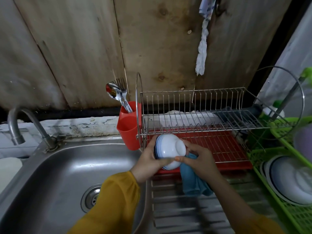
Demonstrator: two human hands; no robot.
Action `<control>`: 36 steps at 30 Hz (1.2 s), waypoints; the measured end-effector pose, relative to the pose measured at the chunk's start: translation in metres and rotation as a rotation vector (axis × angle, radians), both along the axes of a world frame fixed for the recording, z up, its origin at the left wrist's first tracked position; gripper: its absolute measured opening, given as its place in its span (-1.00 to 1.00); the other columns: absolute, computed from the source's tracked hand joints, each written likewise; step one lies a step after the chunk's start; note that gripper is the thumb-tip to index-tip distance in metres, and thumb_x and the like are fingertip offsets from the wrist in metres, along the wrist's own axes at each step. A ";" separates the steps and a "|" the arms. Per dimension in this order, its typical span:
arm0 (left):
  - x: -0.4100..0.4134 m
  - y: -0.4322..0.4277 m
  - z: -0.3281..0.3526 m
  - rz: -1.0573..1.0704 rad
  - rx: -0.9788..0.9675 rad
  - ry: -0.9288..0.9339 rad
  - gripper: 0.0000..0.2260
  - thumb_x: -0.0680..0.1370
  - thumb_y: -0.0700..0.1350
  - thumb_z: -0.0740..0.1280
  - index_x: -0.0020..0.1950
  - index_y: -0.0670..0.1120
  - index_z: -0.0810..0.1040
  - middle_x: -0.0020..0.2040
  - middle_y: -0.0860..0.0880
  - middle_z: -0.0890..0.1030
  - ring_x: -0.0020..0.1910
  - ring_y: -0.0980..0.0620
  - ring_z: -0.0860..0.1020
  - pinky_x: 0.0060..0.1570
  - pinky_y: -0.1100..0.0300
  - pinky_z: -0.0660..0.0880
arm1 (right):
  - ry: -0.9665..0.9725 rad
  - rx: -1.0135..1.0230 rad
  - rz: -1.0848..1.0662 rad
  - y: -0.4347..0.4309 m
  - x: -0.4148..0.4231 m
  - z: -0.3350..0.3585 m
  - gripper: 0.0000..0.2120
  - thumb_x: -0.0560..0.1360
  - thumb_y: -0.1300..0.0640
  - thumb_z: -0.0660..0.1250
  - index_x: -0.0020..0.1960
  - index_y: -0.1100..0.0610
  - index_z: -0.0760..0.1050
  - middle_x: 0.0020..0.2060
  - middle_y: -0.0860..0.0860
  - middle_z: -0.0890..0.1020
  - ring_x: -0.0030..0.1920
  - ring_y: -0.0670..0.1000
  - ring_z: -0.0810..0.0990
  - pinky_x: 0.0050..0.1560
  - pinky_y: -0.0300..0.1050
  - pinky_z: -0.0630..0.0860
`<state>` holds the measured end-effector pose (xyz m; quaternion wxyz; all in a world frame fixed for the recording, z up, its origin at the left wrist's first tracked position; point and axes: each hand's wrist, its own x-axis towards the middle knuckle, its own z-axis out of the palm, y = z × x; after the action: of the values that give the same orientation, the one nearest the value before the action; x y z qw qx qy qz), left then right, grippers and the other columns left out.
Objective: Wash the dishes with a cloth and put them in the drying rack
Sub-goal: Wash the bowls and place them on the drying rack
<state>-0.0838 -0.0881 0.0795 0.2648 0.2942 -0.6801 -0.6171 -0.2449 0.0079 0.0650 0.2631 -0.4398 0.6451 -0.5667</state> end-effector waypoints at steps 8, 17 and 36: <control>-0.020 -0.014 -0.017 0.173 -0.442 -0.513 -0.24 0.47 -0.11 0.48 0.53 -0.18 0.12 0.47 -0.19 0.18 0.48 -0.11 0.14 0.34 0.33 0.09 | 0.205 0.199 0.056 -0.052 -0.013 0.004 -0.67 0.31 0.25 0.58 -0.25 -0.14 0.55 -0.23 -0.19 0.62 -0.16 -0.18 0.57 -0.09 -0.22 0.41; -0.032 -0.014 -0.037 0.145 -0.412 -0.675 -0.31 0.61 -0.25 0.18 0.58 -0.19 -0.21 0.59 -0.16 -0.18 0.58 -0.09 -0.16 0.50 0.14 -0.06 | 0.418 0.536 0.130 -0.090 -0.006 0.003 -0.48 0.40 -0.08 0.50 0.29 0.10 0.53 0.16 0.08 0.63 0.16 0.10 0.57 0.22 0.03 0.48; 0.046 0.031 -0.023 -0.026 0.204 -0.160 -0.84 0.61 -0.03 0.28 0.16 0.05 0.57 0.12 0.01 0.67 0.12 0.06 0.62 0.06 0.21 0.54 | 0.019 -0.142 -0.176 -0.010 0.075 0.003 -0.69 0.35 0.37 0.52 -0.10 -0.01 0.61 -0.26 -0.11 0.58 -0.19 -0.13 0.57 -0.13 -0.34 0.49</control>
<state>-0.0382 -0.0574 0.0562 0.1702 0.3592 -0.6364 -0.6611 -0.1699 -0.0017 0.0678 0.1743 -0.4046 0.6418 -0.6277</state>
